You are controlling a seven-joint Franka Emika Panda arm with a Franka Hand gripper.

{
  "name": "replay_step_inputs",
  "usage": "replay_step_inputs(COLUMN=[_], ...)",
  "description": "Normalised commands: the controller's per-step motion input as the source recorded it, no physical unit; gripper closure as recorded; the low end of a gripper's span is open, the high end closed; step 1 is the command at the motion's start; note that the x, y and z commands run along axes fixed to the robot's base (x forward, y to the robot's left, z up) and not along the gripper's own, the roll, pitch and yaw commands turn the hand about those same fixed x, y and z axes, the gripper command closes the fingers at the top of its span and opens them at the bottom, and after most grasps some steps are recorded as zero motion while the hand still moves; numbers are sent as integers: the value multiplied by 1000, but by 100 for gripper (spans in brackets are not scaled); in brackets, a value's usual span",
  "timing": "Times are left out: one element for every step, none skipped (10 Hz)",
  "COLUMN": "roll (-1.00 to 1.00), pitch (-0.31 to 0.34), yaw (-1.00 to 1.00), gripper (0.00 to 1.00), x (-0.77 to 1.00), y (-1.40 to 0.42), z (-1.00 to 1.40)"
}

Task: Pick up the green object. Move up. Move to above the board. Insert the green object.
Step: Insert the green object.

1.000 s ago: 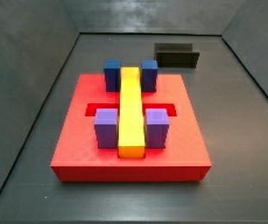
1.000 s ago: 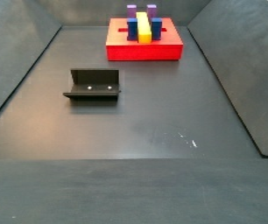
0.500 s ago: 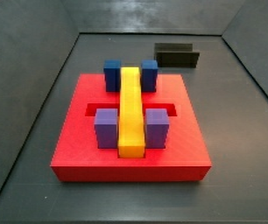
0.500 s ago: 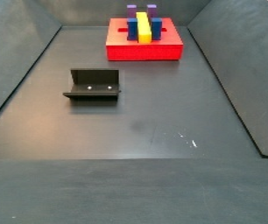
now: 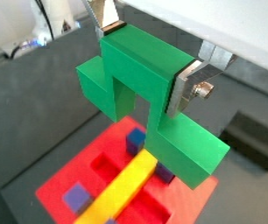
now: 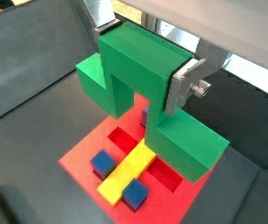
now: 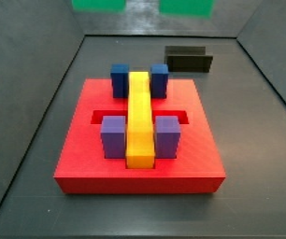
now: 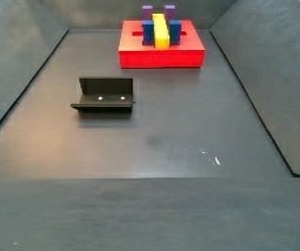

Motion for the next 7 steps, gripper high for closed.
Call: replay_step_inputs(roll=[0, 66, 47, 1, 0, 0, -13], pitch=[-97, -84, -84, -74, -71, -67, -61], yaw=[0, 0, 0, 0, 0, 0, 0], gripper=[100, 100, 100, 100, 100, 100, 100], x=[231, 200, 126, 106, 89, 3, 0], y=[-511, -500, -340, -17, 23, 120, 89], z=[-809, -900, -931, -843, -743, -663, -614])
